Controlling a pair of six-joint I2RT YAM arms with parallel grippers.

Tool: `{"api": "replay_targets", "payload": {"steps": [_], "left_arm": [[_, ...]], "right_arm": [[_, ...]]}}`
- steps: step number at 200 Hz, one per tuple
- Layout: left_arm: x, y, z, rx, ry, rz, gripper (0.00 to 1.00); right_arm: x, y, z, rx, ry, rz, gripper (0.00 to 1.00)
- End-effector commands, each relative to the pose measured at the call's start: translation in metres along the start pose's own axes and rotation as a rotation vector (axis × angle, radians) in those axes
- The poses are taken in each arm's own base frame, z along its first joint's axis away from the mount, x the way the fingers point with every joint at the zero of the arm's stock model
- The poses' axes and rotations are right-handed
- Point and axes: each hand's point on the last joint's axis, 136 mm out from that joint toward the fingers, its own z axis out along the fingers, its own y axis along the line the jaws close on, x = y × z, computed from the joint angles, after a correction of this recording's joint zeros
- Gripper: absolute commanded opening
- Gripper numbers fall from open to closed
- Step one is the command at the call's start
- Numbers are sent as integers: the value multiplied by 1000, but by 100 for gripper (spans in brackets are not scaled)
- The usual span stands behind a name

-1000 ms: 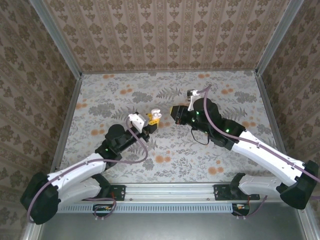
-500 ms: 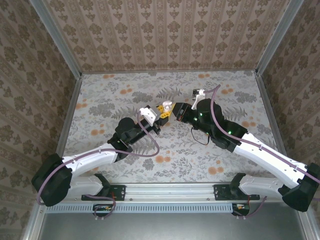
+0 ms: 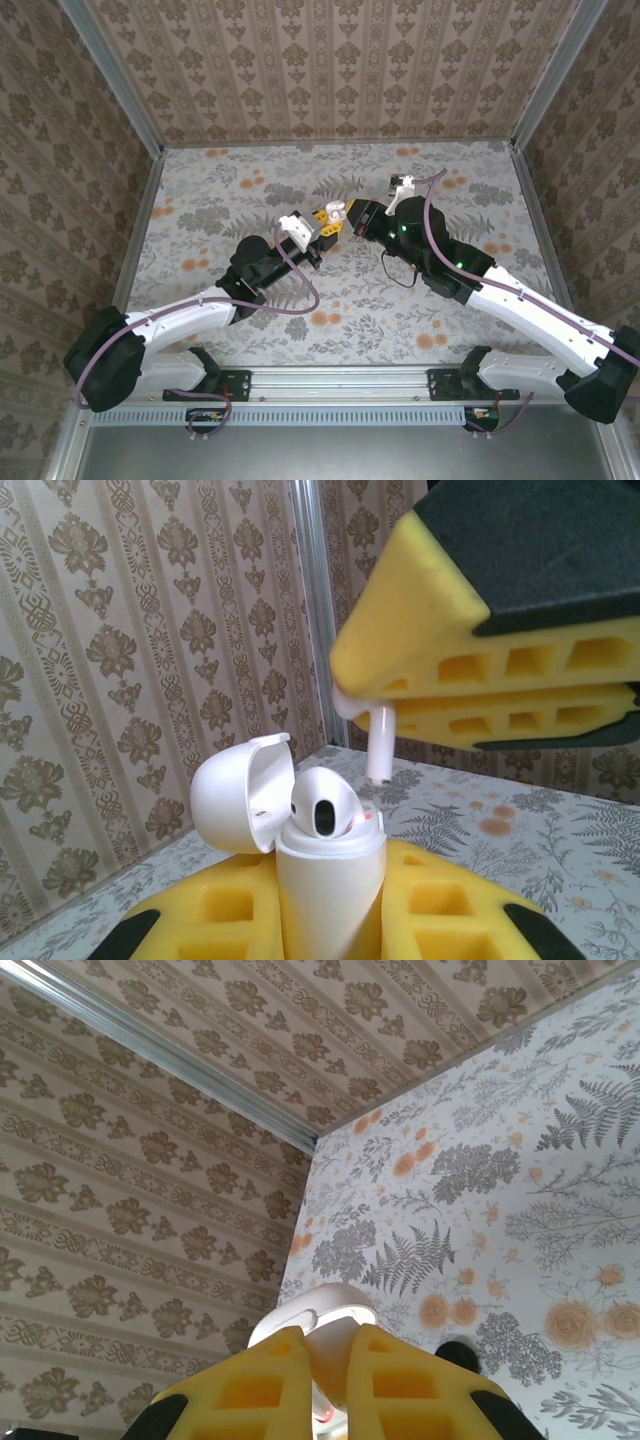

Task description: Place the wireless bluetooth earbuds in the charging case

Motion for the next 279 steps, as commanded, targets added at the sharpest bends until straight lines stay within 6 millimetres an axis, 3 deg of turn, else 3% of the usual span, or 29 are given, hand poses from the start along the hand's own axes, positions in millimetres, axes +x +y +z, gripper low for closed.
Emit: {"api": "replay_targets", "payload": {"steps": [1,44,100,223,279], "left_arm": [[-19,-1,-1,-3,-64,13,0],[-20,-1,-2,-3,-66,12,0],[-22,0,-2,-7,-69,17,0],[-18,-1,1,-4,-58,13,0],[-22,-4,0,15,-67,13,0]], "right_arm": [[-15,12,-4,-33,-57,17,11],[-12,12,2,-18,-38,3,11],[9,3,12,27,22,-39,10],[28,1,5,83,118,-99,8],[38,-14,12,175,174,-145,18]]}}
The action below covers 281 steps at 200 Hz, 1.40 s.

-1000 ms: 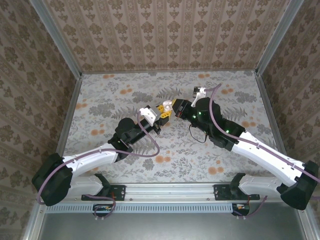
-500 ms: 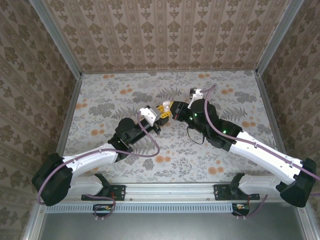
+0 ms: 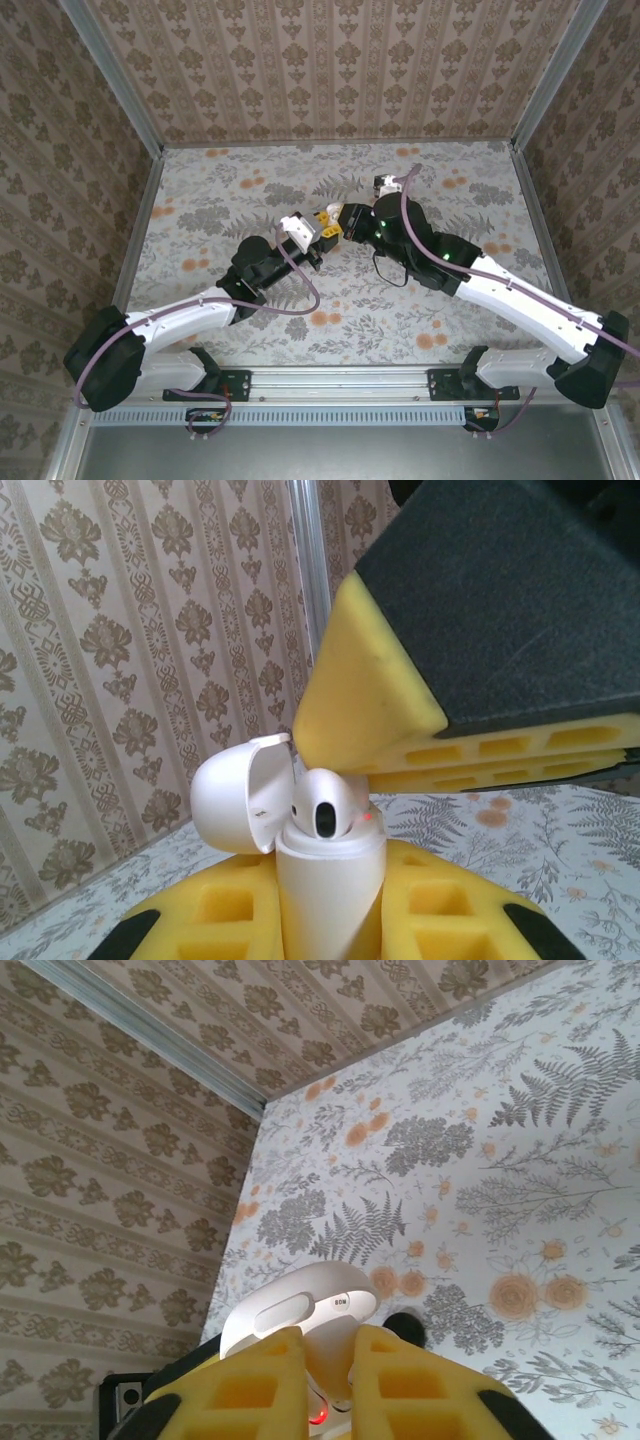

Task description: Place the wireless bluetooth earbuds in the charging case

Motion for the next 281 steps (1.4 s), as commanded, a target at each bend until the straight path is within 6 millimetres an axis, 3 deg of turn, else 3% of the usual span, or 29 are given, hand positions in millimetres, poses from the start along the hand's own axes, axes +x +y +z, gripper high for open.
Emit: {"api": "replay_targets", "payload": {"steps": [1,104,134,164,189,228,281], "left_arm": [[-26,-1,-1,11,-85,16,0],[-23,-3,-5,15,-80,10,0],[-21,-3,-8,14,-76,6,0],[-18,-4,-13,42,-56,-30,0],[-15,-5,-17,116,-42,-112,0],[-22,-25,-16,320,-44,-226,0],[-34,-50,-16,523,-69,-298,0]], "right_arm": [[16,-6,2,49,81,-41,18],[-8,7,-8,48,43,-93,41],[-21,12,-20,29,12,-104,46],[-38,16,-40,-18,-18,-111,47],[-43,12,-45,-58,19,-90,47],[-37,-13,-31,-122,143,33,45],[-25,-13,-14,-279,273,189,34]]}}
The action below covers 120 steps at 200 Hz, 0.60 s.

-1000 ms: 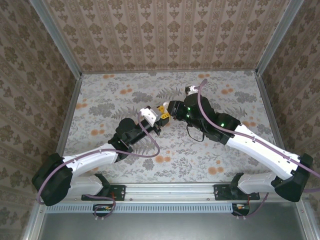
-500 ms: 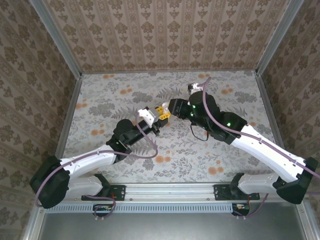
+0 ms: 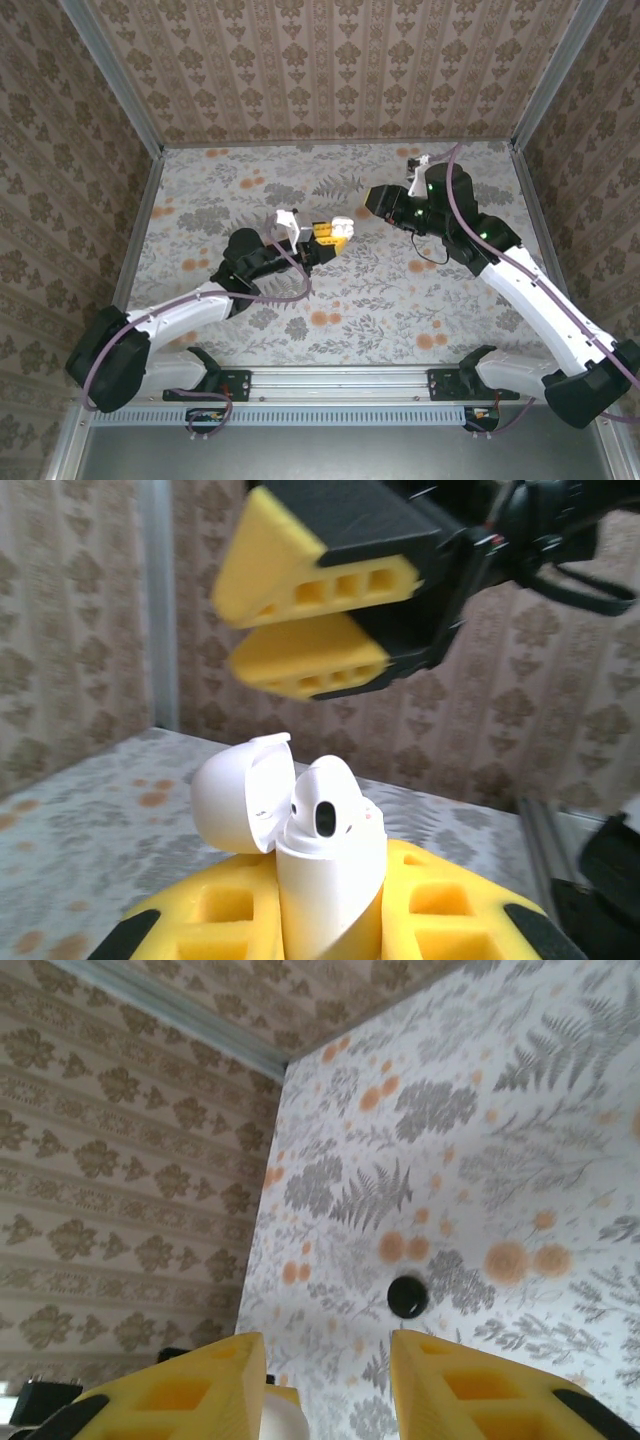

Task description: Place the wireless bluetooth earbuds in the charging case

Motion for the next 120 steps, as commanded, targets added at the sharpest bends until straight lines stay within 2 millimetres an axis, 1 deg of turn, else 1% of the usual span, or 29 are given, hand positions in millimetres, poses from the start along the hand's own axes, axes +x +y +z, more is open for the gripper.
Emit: {"api": "replay_targets", "payload": {"steps": [1,29,44,81,120], "left_arm": [[-28,-24,5,163,-62,-13,0],[-30,-24,12,191,-58,-38,0],[-31,-21,14,188,-58,-42,0],[-29,-11,18,145,-47,-57,0],[-25,-1,21,107,-37,-83,0]], "right_arm": [[14,21,8,-162,116,64,34],[30,27,19,-223,224,97,28],[39,31,21,-253,270,101,25],[54,45,12,-319,311,68,21],[63,56,0,-356,331,22,20]]}}
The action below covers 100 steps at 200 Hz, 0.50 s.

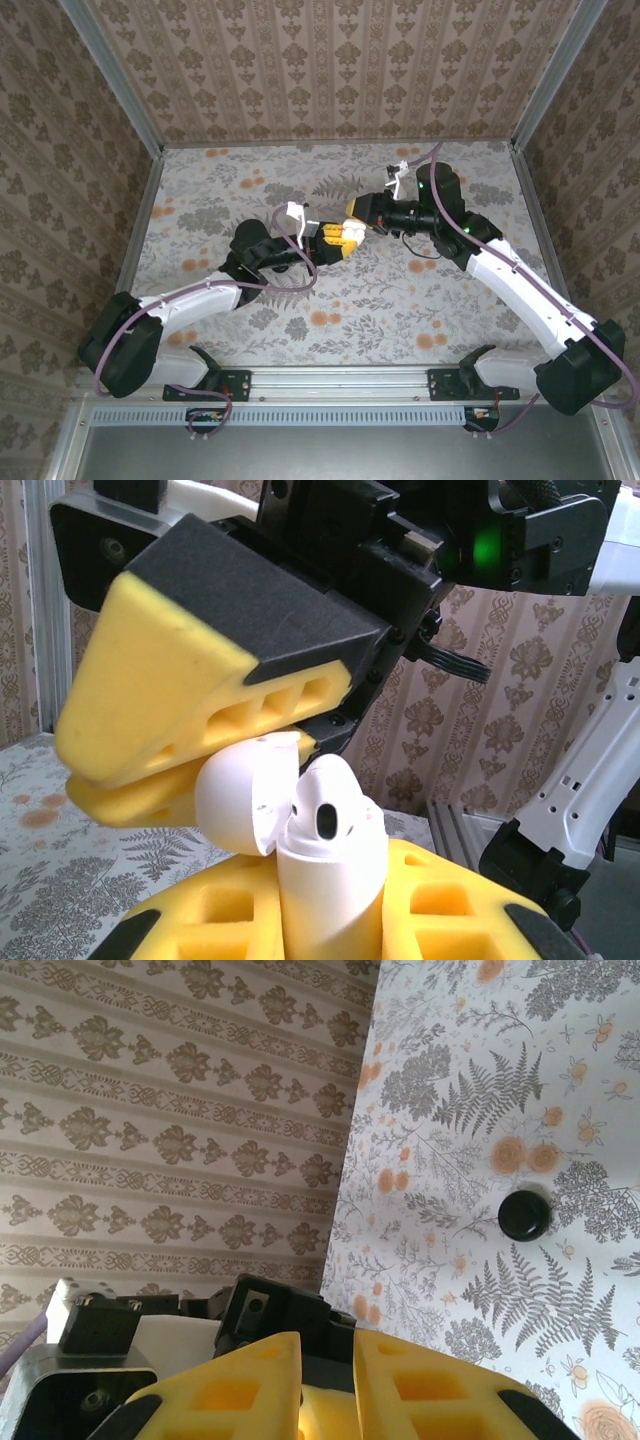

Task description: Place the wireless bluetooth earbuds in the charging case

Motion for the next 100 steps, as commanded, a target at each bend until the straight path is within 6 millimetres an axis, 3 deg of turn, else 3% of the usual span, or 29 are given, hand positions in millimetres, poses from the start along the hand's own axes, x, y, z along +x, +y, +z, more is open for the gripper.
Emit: {"api": "replay_targets", "payload": {"steps": [1,54,100], "left_arm": [[-18,12,5,-42,-41,1,0],[-16,24,4,-93,-38,-24,0],[-20,28,3,-119,-54,-40,0]], "right_arm": [[35,33,-7,-123,125,-56,20],[42,44,-17,-142,131,-121,20],[50,19,-12,-40,152,-124,20]]}}
